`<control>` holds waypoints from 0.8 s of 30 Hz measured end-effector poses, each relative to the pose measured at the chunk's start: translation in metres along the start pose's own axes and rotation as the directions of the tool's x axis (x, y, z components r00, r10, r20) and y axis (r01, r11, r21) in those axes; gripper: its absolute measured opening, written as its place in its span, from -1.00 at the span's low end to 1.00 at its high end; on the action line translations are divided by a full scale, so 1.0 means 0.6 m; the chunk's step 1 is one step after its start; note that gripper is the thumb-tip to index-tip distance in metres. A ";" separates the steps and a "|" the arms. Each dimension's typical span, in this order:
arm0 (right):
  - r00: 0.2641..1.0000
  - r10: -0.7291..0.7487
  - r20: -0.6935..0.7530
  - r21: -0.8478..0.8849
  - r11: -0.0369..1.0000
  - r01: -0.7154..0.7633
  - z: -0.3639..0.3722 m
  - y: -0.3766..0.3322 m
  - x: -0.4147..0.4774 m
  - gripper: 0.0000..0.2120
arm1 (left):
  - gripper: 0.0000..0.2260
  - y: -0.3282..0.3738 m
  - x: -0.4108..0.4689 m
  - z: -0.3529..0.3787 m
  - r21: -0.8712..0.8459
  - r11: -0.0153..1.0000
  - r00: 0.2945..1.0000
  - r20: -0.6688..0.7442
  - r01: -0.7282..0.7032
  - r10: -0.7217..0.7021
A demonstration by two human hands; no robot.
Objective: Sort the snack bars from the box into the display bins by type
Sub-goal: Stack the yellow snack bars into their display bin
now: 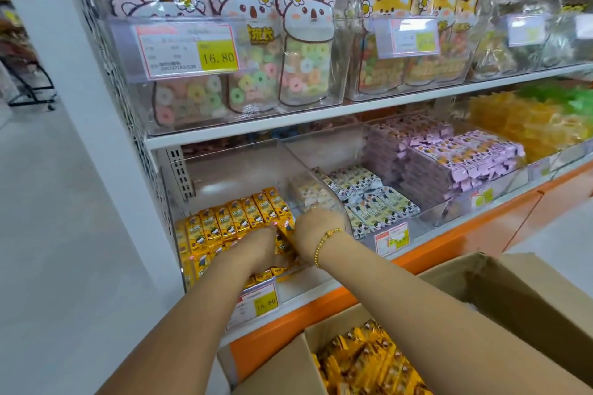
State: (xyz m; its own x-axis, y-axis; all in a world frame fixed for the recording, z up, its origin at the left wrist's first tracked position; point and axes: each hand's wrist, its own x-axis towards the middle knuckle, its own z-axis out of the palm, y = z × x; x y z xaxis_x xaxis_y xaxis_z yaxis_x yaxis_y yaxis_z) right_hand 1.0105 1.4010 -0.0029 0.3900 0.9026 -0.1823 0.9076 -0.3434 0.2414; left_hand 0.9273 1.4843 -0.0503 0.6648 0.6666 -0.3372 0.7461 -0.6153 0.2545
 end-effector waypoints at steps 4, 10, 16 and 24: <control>0.996 -0.005 -0.089 0.118 0.993 0.016 0.001 0.005 -0.023 -0.74 | -0.05 0.009 -0.011 0.001 -0.077 0.997 0.999 -0.041 -0.018 0.014; 0.844 0.101 -0.527 0.424 0.892 0.158 0.040 0.125 -0.097 -0.82 | -0.25 0.011 -0.010 -0.002 -0.030 0.991 0.990 0.042 -0.134 0.135; 0.853 0.079 -0.517 0.508 0.830 0.231 0.079 0.166 -0.098 -0.89 | -0.27 0.036 -0.009 -0.016 -0.144 0.985 0.987 0.115 -0.097 0.114; 0.862 0.036 -0.506 0.532 0.799 0.280 0.094 0.176 -0.101 -0.86 | -0.12 0.052 0.013 -0.014 0.117 0.982 0.989 0.040 -0.146 0.142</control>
State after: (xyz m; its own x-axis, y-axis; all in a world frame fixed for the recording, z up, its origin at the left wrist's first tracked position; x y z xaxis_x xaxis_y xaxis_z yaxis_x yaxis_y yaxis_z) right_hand 1.0916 1.2957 -0.0199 0.2897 0.8968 0.3343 0.9171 -0.1602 -0.3652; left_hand 0.9558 1.4739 -0.0376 0.7618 0.5551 -0.3339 0.6317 -0.7508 0.1931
